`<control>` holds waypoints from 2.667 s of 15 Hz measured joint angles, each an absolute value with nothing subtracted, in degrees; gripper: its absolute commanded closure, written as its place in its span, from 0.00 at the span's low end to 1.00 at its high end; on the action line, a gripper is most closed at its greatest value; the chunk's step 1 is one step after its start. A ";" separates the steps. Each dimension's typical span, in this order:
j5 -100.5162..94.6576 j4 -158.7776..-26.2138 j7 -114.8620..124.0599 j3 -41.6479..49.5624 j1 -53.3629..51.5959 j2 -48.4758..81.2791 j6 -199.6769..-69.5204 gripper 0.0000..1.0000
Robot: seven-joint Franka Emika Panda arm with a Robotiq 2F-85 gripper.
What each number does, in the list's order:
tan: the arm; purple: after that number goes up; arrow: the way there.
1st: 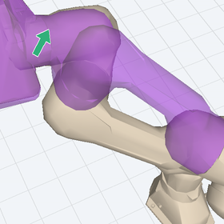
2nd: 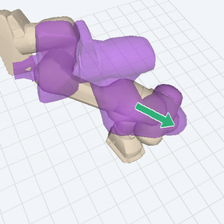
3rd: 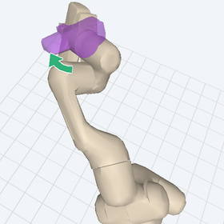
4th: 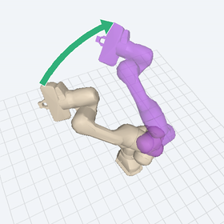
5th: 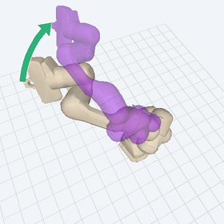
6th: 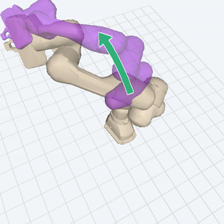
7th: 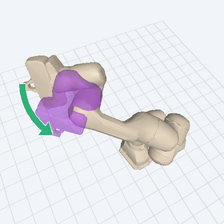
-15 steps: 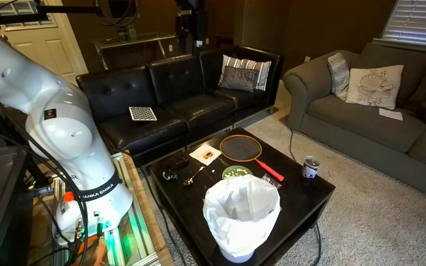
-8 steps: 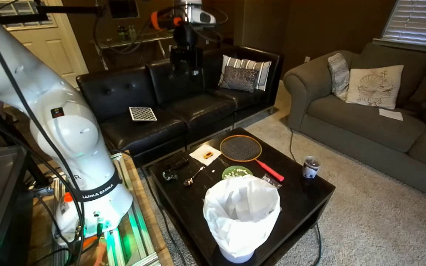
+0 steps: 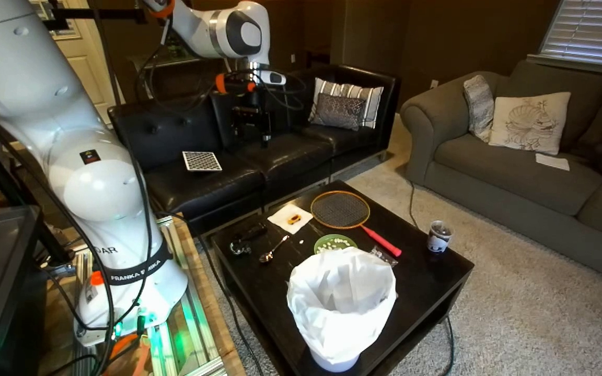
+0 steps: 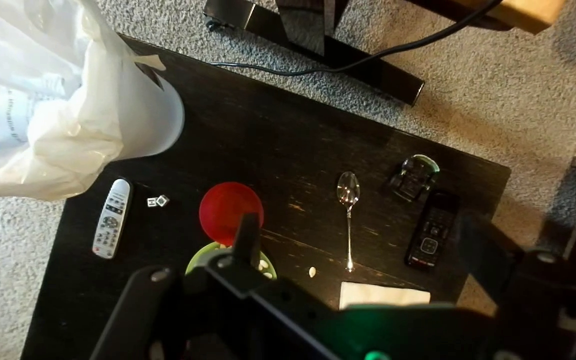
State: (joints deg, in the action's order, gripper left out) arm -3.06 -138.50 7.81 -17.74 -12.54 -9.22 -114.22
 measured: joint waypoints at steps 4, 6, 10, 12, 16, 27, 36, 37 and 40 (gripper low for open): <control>-3.09 -138.14 7.78 -17.61 -12.52 -9.32 -114.22 0.00; -3.09 -138.12 7.78 -17.59 -12.54 -9.22 -114.29 0.00; -3.88 -138.23 6.86 -17.93 -13.52 -4.36 -120.78 0.00; -5.85 -138.21 6.85 -18.09 -14.33 0.17 -126.30 0.00; -13.64 -137.48 8.14 -17.57 -15.71 9.72 -136.22 0.00; -21.08 -133.91 11.44 -14.32 -18.27 19.13 -142.74 0.00; -22.52 -123.59 11.43 -7.57 -24.23 36.19 -150.39 0.00; -22.51 -121.75 11.43 -6.84 -24.83 38.62 -151.17 0.00; -22.45 -116.38 11.31 -5.05 -25.89 45.25 -153.36 0.00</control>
State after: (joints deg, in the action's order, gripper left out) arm -22.45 -116.38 11.31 -5.05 -25.89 45.25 -153.36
